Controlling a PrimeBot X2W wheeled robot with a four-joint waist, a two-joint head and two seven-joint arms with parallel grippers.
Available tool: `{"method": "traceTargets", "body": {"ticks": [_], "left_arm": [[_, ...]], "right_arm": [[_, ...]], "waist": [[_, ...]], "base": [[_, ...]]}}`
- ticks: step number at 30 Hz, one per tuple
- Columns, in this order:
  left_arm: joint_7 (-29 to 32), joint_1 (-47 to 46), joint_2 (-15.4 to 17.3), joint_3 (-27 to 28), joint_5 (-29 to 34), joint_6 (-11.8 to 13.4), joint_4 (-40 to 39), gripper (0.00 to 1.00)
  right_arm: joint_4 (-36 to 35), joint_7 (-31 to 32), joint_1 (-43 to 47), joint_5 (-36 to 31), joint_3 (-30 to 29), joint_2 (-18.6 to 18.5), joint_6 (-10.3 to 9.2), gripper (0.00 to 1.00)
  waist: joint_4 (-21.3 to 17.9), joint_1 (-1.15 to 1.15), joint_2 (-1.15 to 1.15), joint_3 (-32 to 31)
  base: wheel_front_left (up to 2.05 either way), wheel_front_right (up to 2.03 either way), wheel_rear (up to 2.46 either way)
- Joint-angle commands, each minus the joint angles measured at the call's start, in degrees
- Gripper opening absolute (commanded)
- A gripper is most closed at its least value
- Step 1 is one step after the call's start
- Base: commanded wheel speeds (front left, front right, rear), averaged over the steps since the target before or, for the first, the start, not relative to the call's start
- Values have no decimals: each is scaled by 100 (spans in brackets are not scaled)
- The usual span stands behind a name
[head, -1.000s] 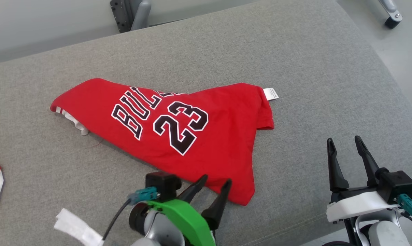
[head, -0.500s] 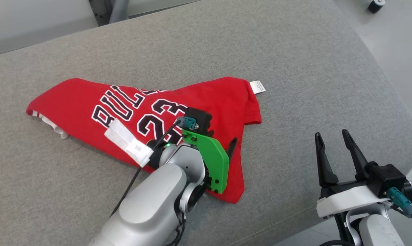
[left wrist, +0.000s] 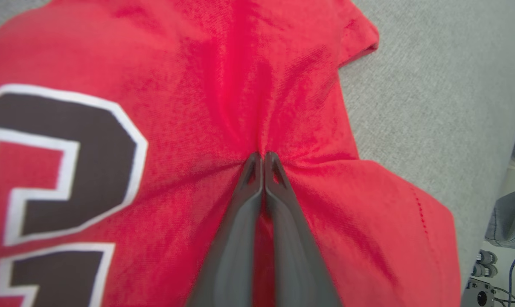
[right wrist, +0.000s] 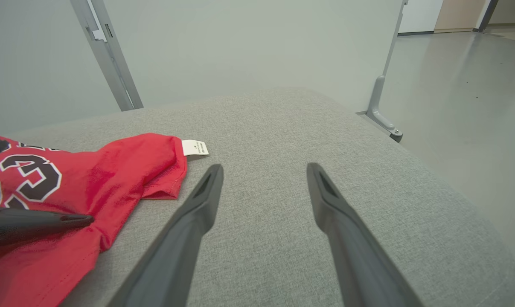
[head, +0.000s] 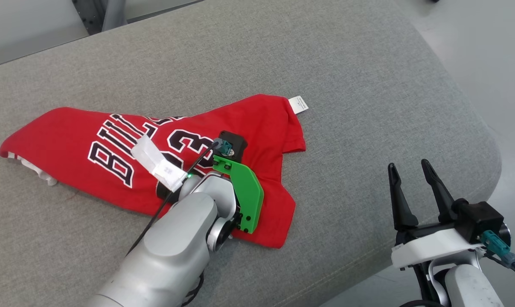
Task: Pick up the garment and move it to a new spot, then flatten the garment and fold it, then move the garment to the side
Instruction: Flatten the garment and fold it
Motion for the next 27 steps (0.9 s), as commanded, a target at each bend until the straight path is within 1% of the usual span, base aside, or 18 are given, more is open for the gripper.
{"method": "traceTargets", "body": {"ticks": [1,4,6,9,12,15,18,19,24,25,26,27], "left_arm": [[-59,-10,-8,-16,-109,-96,30,0],[-302,-216,-35,105,-311,-206,-287,0],[-486,-323,-38,159,-490,-244,-655,0],[-715,-471,-28,196,-863,-96,-1253,0],[-943,-726,-20,262,-1126,172,-1538,0],[-1186,-914,-22,308,-1206,444,-1314,0],[-1442,-1140,-21,319,-1149,645,-801,0],[-1442,-1140,-21,319,-1149,645,-801,0],[-1945,-1390,-23,354,-1083,862,84,0],[-2045,-1412,-24,370,-1150,861,186,3],[-2139,-1441,-24,369,-1198,865,279,27],[-2207,-1455,-22,346,-1261,841,348,64]], "right_arm": [[-5,-19,49,7,-46,-8,-2,100],[6,-19,99,-19,-102,-8,-2,100],[12,-19,70,-13,-83,-6,-2,100],[9,-19,10,-3,-39,-8,-2,100],[-2,-19,-50,26,38,-8,-2,100],[-17,-19,-72,51,66,-9,-2,100],[1,-19,-86,80,94,-8,-2,100],[1,-19,-86,80,94,-8,-2,100],[19,-19,-81,166,127,-6,-2,100],[16,-19,-71,182,132,-5,-2,100],[16,-19,-62,191,131,-6,-2,100],[18,-19,-58,203,132,-6,-2,100]], "waist": [[54,0,0,-10],[137,0,0,-33],[167,0,0,-47],[175,0,0,-49],[108,0,0,-12],[-6,0,0,30],[-169,0,0,92],[-169,0,0,92],[-410,0,0,216],[-439,0,0,240],[-456,0,0,257],[-465,0,0,271]], "base": [[0,0,0],[0,0,0],[0,0,0],[0,0,0],[0,0,0],[0,0,0],[0,0,0],[0,0,0],[0,0,0],[0,0,0],[0,0,0],[0,0,0]]}}
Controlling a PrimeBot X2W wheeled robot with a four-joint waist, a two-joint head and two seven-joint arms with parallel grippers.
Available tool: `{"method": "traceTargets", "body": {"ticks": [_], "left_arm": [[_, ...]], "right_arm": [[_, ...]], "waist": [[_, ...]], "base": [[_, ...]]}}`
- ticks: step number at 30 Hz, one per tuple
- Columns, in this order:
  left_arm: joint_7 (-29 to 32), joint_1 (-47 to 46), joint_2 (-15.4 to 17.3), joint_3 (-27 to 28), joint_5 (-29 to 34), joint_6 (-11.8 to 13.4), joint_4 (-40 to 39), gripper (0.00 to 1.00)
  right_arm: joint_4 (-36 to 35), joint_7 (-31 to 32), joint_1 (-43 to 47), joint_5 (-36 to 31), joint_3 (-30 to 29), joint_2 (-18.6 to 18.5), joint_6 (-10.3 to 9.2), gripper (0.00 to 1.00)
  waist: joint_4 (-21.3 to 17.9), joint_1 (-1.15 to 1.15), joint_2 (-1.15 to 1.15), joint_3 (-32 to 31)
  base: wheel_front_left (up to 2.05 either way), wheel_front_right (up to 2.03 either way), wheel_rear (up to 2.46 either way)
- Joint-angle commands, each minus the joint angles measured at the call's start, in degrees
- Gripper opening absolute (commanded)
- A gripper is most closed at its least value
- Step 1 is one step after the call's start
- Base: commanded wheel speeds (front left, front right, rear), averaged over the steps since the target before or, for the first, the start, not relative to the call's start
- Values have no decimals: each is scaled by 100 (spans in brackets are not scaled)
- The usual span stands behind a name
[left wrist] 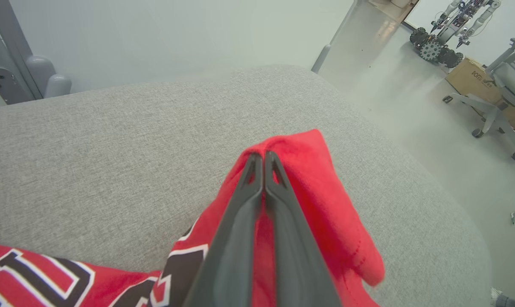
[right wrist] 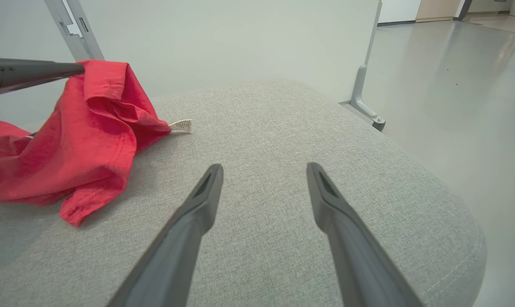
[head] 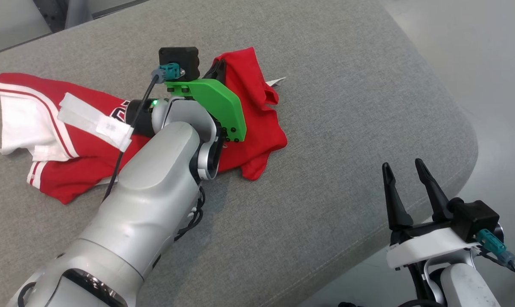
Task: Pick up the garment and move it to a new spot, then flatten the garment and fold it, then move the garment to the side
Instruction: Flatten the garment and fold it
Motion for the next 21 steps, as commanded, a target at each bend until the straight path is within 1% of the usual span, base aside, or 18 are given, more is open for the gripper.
{"method": "traceTargets", "body": {"ticks": [1,2,3,6,9,10,14,17,19,21], "left_arm": [[-93,-66,24,0,-91,-42,24,100],[-223,-79,22,16,-209,-125,-7,100],[-293,-48,22,47,-365,-168,-13,100],[-785,-109,22,80,-652,-263,-85,100],[-1098,-156,21,37,-800,-349,-158,100],[-1146,-161,21,-53,-738,-384,-180,100],[-1186,85,16,-508,-635,-547,-451,100],[-1037,290,25,-962,-452,-610,-653,100],[-945,459,66,-1215,-332,-576,-788,100],[-868,695,175,-1414,-230,-504,-951,100]], "right_arm": [[-1,-19,-20,46,4,-2,-2,100],[-2,-19,-17,56,-5,-2,-2,100],[-2,-19,-16,67,-11,-2,-2,100],[13,-19,-50,83,-4,-2,-2,100],[3,-19,-99,70,7,-3,-2,100],[3,-19,-101,65,9,-3,-2,100],[-13,-19,-34,10,-65,-3,-2,100],[-27,-19,48,-23,-147,-4,-2,100],[-36,-19,98,-61,-178,-4,-2,100],[-36,-19,155,-82,-207,-5,-2,100]], "waist": [[-61,0,0,72],[-58,0,0,83],[-49,0,0,90],[26,0,0,99],[127,0,0,92],[161,0,0,85],[309,0,0,22],[431,0,0,-37],[501,0,0,-78],[556,0,0,-119]], "base": [[0,0,0],[0,0,0],[0,0,0],[0,0,0],[0,0,0],[0,0,0],[0,0,0],[0,0,0],[0,0,0],[0,0,0]]}}
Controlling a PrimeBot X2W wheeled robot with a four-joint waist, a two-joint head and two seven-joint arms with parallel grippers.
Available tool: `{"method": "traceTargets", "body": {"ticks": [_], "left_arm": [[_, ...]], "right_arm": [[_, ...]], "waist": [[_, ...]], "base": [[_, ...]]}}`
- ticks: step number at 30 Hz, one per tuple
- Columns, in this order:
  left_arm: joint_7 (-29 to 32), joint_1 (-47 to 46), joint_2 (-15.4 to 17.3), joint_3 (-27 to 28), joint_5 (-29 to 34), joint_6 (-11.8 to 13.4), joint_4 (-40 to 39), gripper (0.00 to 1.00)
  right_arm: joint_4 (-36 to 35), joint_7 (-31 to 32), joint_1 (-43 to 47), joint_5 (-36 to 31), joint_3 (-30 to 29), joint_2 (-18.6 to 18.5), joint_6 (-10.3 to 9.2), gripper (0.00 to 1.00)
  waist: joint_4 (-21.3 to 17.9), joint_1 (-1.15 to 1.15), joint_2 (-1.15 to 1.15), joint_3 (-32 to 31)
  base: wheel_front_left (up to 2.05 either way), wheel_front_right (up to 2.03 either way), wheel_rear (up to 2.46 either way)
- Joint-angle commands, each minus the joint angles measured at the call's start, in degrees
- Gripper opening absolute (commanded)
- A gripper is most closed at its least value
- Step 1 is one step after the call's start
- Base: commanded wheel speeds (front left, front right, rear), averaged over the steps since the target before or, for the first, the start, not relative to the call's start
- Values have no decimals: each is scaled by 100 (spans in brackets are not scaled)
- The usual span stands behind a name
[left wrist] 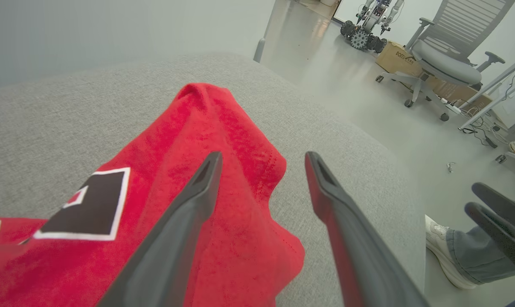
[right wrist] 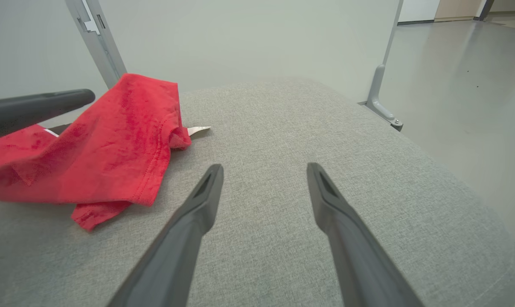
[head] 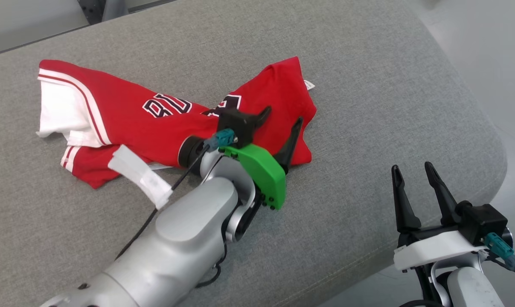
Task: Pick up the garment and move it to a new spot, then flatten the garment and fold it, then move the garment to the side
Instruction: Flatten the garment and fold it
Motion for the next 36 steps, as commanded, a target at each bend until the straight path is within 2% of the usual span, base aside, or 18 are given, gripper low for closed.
{"method": "traceTargets", "body": {"ticks": [1,9,13,23,28,31,32,33,34,36], "left_arm": [[13,183,124,-26,35,89,-85,100],[187,739,839,-618,602,624,-766,100],[273,713,948,-749,818,718,-862,100],[534,653,1021,-946,1342,590,-559,100],[580,581,944,-985,1692,520,-205,100],[581,540,866,-998,1946,378,107,100],[602,543,848,-1003,1965,339,188,44],[606,533,833,-1003,1985,304,260,7],[596,511,813,-1002,1987,268,326,0],[536,450,787,-1000,2008,234,432,0]], "right_arm": [[-13,-19,82,-32,-15,-9,-2,100],[-33,-19,144,-105,-40,-9,-2,100],[-12,-19,126,-126,4,-9,-2,100],[10,-19,156,-156,50,-9,-2,100],[27,-19,165,-143,97,-8,-2,100],[44,-19,148,-100,130,-9,-2,100],[45,-19,144,-91,139,-9,-2,100],[47,-19,140,-92,145,-9,-2,100],[47,-19,136,-78,148,-9,-2,100],[49,-19,139,-59,152,-9,-2,100]], "waist": [[84,-1,0,-80],[207,-1,0,-127],[224,-1,0,-137],[124,-1,0,-190],[67,-1,0,-199],[23,-1,0,-207],[14,-1,0,-207],[6,-1,0,-206],[-1,-1,0,-204],[-13,-1,0,-205]], "base": [[0,0,0],[0,0,0],[0,0,0],[0,0,0],[0,0,0],[0,0,0],[0,0,0],[0,0,0],[0,0,0],[0,0,0]]}}
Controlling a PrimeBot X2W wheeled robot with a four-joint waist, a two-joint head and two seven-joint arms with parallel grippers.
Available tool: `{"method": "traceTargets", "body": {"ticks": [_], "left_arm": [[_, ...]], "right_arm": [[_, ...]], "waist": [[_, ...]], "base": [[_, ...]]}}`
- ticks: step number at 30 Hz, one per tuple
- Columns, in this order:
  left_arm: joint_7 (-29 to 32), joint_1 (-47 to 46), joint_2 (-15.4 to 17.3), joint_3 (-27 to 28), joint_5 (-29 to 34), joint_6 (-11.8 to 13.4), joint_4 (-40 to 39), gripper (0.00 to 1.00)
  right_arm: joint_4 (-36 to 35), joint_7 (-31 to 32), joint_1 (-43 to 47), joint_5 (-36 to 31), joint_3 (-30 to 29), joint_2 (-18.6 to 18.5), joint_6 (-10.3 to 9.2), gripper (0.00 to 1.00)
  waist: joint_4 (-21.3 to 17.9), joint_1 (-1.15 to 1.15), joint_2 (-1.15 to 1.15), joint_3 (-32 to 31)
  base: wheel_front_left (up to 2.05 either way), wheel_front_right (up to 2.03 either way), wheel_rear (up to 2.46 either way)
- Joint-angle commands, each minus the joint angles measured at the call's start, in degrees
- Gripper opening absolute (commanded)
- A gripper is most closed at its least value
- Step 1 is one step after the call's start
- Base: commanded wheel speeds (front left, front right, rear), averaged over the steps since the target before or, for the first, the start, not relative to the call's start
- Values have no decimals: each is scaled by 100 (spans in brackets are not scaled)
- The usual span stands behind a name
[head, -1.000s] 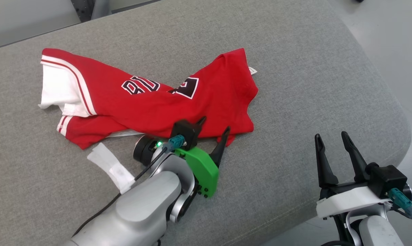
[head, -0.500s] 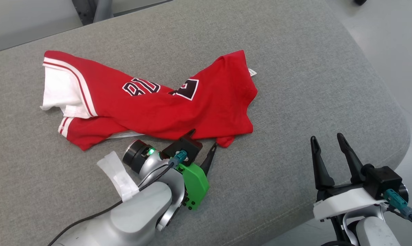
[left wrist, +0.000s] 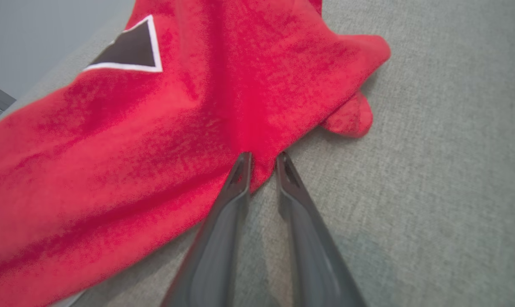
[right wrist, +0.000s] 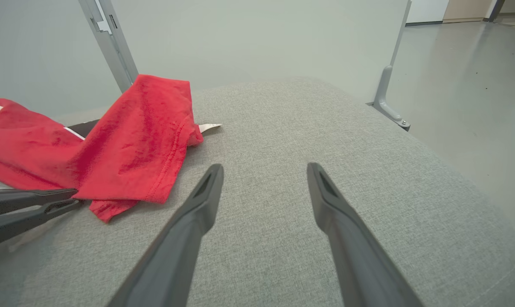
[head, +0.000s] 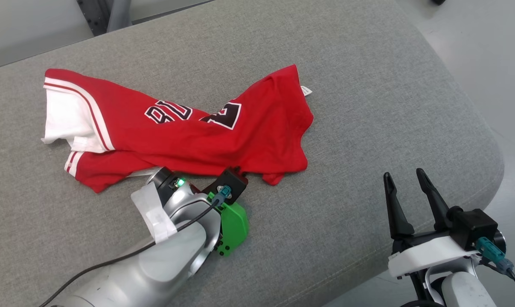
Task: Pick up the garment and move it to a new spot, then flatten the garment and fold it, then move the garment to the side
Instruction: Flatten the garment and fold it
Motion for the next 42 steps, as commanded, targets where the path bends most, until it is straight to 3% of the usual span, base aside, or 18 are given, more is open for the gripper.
{"method": "traceTargets", "body": {"ticks": [1,10,15,19,22,28,33,37,38,39,42], "left_arm": [[-60,-109,-13,11,26,-29,71,0],[65,-179,-106,271,-420,-285,-36,0],[951,-308,-150,265,-810,-575,-1002,0],[1694,-320,-187,234,-1112,-618,-2111,0],[2058,-302,-193,239,-1281,-498,-2829,0],[2230,-249,-261,520,-1593,-245,-3477,0],[2225,-219,-427,983,-2033,-65,-3344,0],[2081,-430,-563,1285,-2179,30,-2606,0],[1955,-518,-601,1398,-2166,65,-2340,6],[1814,-611,-624,1481,-2105,93,-2090,26],[1452,-783,-719,1698,-2150,56,-1349,25]], "right_arm": [[10,-19,40,33,0,-7,-2,100],[25,-19,102,87,-59,-7,-2,100],[55,-19,209,36,-119,-7,-2,100],[74,-19,169,76,-36,-7,-2,100],[84,-19,136,104,15,-8,-2,100],[89,-19,122,131,43,-7,-2,100],[90,-19,67,163,68,-7,-2,100],[81,-19,-22,234,137,-7,-2,100],[79,-19,-57,243,168,-7,-2,100],[78,-19,-79,266,195,-7,-2,100],[84,-19,-140,300,245,-7,-2,100]], "waist": [[-9,0,0,1],[24,0,0,-66],[154,0,0,-183],[202,0,0,-215],[192,0,0,-217],[128,0,0,-163],[36,0,0,-24],[-57,0,0,143],[-88,0,0,188],[-124,0,0,238],[-227,0,0,366]], "base": [[0,0,0],[0,0,0],[0,0,0],[0,0,0],[0,0,0],[0,0,0],[0,0,0],[0,0,0],[0,0,0],[0,0,0],[0,0,0]]}}
